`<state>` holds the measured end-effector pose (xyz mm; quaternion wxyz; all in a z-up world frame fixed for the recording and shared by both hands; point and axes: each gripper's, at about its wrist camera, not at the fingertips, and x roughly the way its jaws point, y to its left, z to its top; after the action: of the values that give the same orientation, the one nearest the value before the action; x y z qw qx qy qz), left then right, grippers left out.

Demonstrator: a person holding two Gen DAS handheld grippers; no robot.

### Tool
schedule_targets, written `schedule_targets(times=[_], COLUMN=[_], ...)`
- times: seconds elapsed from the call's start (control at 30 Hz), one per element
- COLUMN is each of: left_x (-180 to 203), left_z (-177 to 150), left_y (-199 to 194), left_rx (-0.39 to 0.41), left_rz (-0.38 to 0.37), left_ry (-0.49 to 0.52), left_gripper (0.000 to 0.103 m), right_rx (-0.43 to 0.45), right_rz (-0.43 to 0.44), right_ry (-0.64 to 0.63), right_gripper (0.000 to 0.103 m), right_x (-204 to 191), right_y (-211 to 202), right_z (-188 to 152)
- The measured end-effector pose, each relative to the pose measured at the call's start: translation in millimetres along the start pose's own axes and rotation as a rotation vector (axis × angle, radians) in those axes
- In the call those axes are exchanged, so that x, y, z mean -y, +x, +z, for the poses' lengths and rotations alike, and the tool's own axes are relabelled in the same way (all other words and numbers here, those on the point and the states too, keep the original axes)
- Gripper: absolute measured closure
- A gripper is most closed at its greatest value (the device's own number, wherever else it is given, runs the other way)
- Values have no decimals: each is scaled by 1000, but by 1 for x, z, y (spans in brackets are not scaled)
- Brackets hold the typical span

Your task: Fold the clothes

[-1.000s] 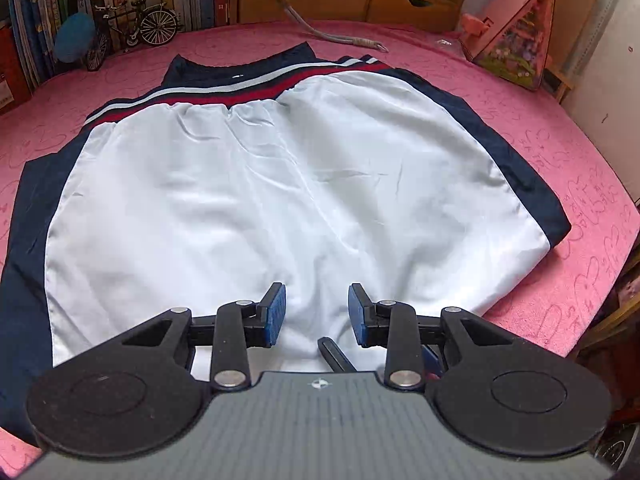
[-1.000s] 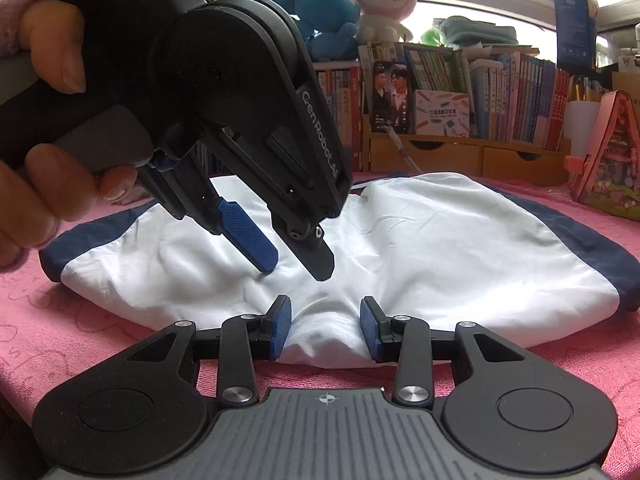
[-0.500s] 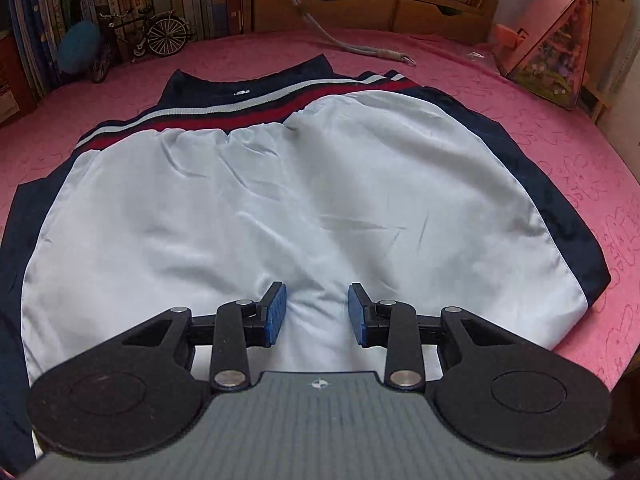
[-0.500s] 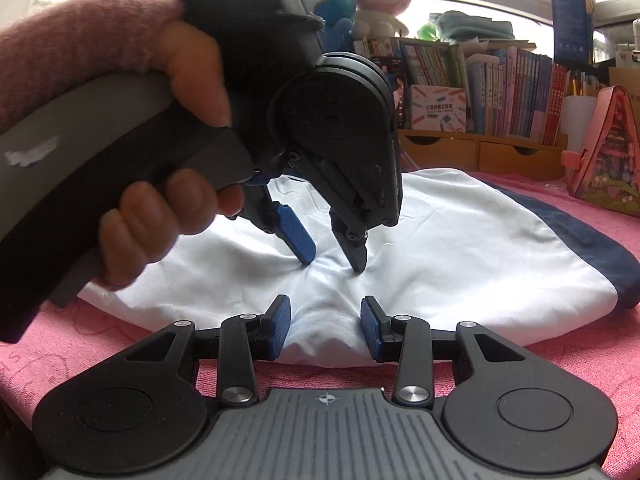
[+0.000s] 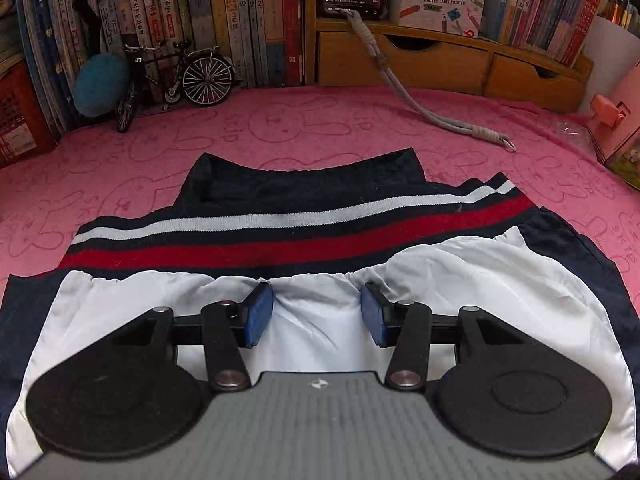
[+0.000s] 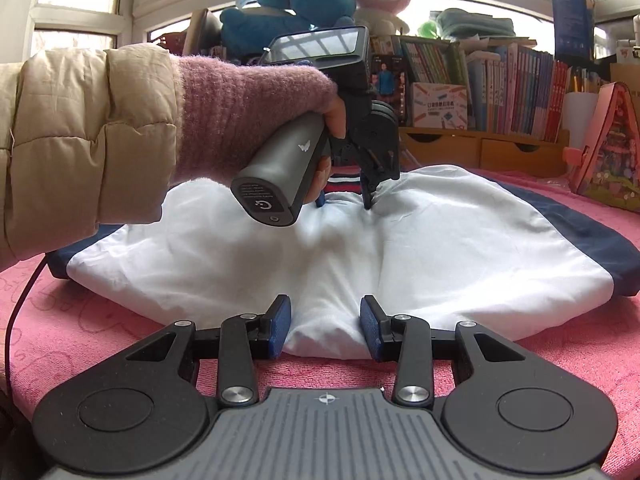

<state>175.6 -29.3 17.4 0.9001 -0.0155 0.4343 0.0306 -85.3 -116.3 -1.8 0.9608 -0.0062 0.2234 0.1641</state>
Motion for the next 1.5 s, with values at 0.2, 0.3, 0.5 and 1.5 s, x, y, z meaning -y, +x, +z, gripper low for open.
schedule_targets(times=[0.2,0.3,0.5,1.5], left_x=[1,-1,-14,5], left_z=[7,13,-4,4], left_y=[4,4,-42,4], left_rx=[-3,10,78,46], left_rz=[6,3,-69,12], left_ry=[7,6,13,76], left_gripper=[54,56,75,67], right_rx=[-5,-9,-9,-3], right_rz=[-1,1,11,4], right_ry=[19,25,25,9], right_gripper=[64,64,64,64], right_x=[0,1,3,-1], right_y=[-1,-1,-1,-2], right_z=[-1,0,-1,-5])
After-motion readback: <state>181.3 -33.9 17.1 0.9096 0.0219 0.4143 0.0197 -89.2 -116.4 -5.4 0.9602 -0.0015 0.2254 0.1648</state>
